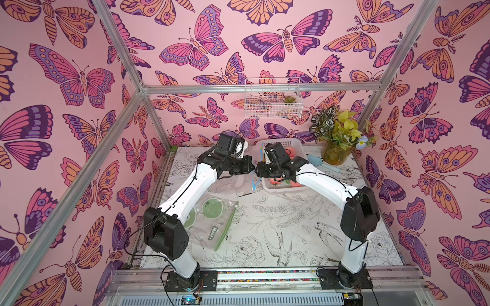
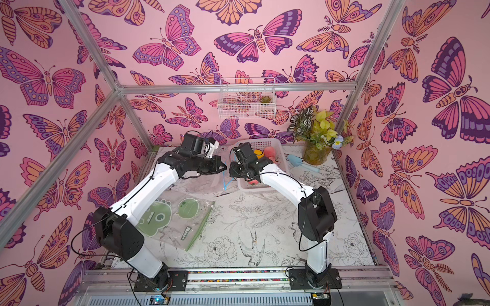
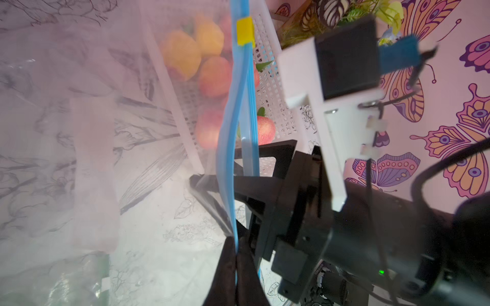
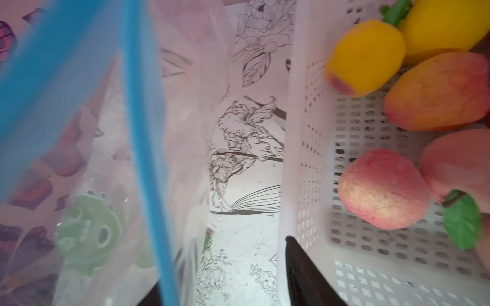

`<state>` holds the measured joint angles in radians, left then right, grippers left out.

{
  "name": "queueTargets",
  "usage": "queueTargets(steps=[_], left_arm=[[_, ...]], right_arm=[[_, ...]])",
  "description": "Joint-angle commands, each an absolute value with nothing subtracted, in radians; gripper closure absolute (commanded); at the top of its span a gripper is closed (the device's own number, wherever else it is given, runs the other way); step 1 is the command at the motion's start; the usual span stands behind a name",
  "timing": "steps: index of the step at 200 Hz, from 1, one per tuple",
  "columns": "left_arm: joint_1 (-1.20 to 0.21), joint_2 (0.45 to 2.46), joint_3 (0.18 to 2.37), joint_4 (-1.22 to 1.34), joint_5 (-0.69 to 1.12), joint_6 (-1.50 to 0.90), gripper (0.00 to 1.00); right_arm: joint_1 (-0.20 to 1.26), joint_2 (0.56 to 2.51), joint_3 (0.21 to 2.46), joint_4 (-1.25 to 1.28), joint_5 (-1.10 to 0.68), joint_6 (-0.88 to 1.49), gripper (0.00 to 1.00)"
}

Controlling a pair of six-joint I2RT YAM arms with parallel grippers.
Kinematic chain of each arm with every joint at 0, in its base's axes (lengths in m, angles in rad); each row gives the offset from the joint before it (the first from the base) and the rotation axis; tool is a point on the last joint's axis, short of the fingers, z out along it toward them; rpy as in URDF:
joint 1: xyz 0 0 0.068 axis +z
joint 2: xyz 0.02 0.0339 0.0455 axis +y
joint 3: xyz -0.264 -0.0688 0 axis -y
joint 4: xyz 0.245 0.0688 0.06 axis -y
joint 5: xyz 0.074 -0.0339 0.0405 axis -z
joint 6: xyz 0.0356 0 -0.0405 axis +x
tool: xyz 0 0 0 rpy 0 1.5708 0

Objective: Place the peach in a zip-top bag and seal the zipper
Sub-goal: Open the zipper of the food storage bag at the center of the board.

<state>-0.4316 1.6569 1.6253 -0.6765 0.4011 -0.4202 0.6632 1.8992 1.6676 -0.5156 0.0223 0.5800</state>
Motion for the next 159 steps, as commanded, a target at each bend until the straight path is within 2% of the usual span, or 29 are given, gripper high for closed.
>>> queueTargets(steps=[1, 30, 46, 104, 159], left_arm=[[-0.425, 1.641, 1.662, -0.746, 0.261, -0.352, 1.00], [-0.433, 1.628, 1.671, -0.786, 0.092, -0.324, 1.00], [-0.442, 1.622, 1.668, -0.790, 0.063, -0.319, 1.00], [-0.448, 1.648, 1.680, -0.773, 0.312, -0.334, 1.00], [-0.448, 1.636, 1.684, -0.755, 0.359, -0.359, 1.00]], right_arm=[[0.666, 1.895, 1.708, -0.625, 0.185, 0.542, 0.46], [0.670, 1.878, 1.727, -0.647, 0.201, 0.527, 0.46], [0.672, 1.874, 1.735, -0.638, 0.161, 0.522, 0.46], [0.671, 1.875, 1.705, -0.463, -0.016, 0.573, 0.42], [0.669, 1.951, 1.758, -0.475, 0.022, 0.607, 0.39]])
